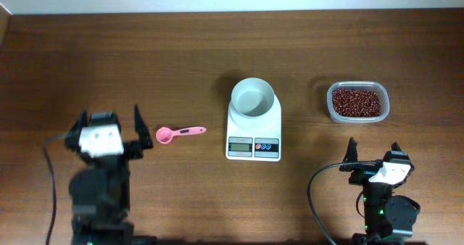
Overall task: Scoop and weigh 50g on scale
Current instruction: 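Open the left gripper and lower it onto the pink scoop handle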
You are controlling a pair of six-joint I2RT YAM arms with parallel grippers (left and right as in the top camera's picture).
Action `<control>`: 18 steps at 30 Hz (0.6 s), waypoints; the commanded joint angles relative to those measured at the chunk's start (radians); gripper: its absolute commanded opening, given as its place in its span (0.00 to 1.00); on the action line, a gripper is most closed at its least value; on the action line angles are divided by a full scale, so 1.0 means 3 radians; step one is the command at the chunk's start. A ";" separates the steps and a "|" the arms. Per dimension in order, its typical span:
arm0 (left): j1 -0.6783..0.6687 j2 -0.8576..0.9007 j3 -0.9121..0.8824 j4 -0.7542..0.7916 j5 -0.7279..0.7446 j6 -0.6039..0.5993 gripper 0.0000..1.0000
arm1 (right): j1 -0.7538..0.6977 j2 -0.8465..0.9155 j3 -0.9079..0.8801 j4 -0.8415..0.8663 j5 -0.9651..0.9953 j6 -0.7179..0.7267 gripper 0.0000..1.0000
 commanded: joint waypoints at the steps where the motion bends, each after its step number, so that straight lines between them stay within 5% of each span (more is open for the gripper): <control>1: 0.0011 0.0682 0.0721 -0.0383 0.0482 -0.0245 0.99 | 0.0017 -0.0017 -0.0018 -0.0014 -0.0022 -0.0003 0.99; 6: 0.0011 0.1597 0.1947 -0.2031 0.0996 -0.0247 0.99 | 0.0017 -0.0017 -0.0018 -0.0014 -0.0022 -0.0003 0.99; 10: 0.0011 0.1836 0.1968 -0.2589 0.1926 -0.0244 0.99 | 0.0017 -0.0017 -0.0018 -0.0014 -0.0020 -0.0003 0.99; 15: 0.0011 0.2152 0.1968 -0.2617 0.1826 -0.0262 0.91 | 0.0017 -0.0017 -0.0018 -0.0014 -0.0020 -0.0003 0.99; 16: 0.0011 0.2257 0.1968 -0.2645 0.1546 -0.0544 0.99 | 0.0017 -0.0017 -0.0018 -0.0015 -0.0022 -0.0003 0.99; 18: 0.0011 0.2406 0.1968 -0.2894 0.0827 -0.1671 0.99 | 0.0017 -0.0017 -0.0018 -0.0014 -0.0022 -0.0001 0.99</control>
